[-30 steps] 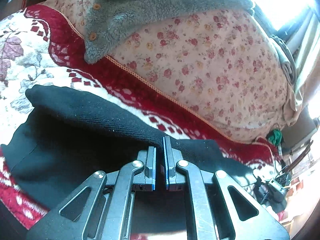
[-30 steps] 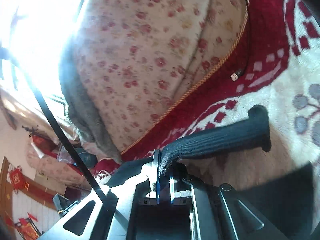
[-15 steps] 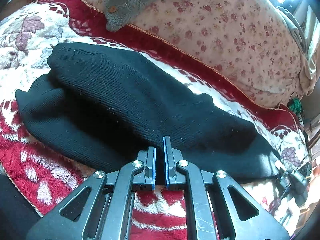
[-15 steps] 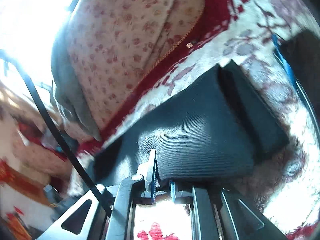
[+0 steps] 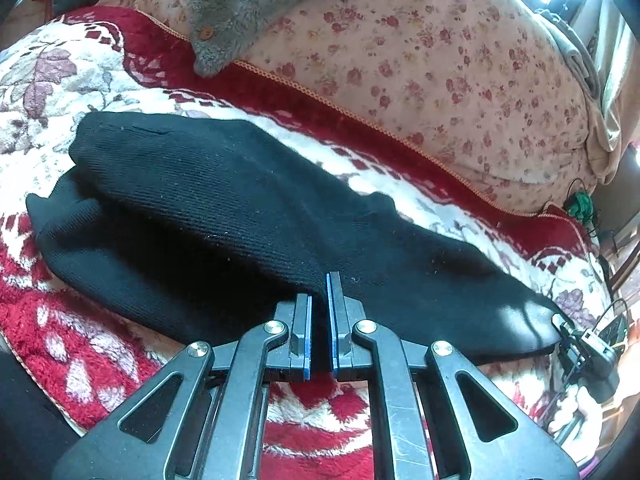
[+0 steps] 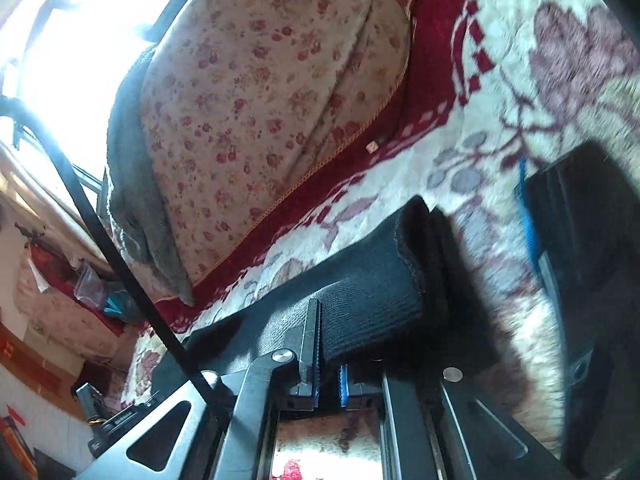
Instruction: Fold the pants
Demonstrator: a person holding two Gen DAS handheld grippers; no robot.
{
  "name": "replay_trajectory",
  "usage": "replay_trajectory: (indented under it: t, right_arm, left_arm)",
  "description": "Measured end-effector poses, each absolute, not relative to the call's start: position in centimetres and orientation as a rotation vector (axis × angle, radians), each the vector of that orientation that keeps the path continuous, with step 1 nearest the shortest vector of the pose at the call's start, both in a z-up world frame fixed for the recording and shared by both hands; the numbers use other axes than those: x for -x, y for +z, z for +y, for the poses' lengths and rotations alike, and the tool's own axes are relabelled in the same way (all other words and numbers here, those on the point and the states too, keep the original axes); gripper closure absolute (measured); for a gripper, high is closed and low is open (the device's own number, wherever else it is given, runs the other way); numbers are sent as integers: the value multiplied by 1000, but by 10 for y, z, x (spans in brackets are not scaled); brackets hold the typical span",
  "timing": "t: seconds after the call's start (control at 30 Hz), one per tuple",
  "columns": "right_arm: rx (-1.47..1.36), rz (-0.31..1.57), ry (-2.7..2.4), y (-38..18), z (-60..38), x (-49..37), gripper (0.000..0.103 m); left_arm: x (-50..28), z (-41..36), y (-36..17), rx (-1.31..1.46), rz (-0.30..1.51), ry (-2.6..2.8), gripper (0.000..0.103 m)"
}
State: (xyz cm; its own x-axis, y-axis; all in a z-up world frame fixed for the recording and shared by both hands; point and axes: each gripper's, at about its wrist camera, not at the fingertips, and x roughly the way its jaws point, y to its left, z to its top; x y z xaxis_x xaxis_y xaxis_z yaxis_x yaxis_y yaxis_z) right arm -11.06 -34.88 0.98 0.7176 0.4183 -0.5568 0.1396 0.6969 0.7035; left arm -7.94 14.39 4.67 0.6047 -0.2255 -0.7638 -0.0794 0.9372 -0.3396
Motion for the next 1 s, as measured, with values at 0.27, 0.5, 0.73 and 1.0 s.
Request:
replay_trajectory:
  t: [0.27,0.5,0.73,1.0]
  right_arm:
    - [-774,891,34,1,-346,117,92]
    - [-718,891,-11,43,-349,144,84]
    - [-680,870,332,69,-268,128,71]
    - [-305,993,729,52,-55,85,66]
  left_arm:
    - [89,167,33,464,986,-75,89]
    - [109,216,59,473,901,56,89]
    - [115,266,61,606,878,105,56]
    - [101,279,54,628,904,106,56]
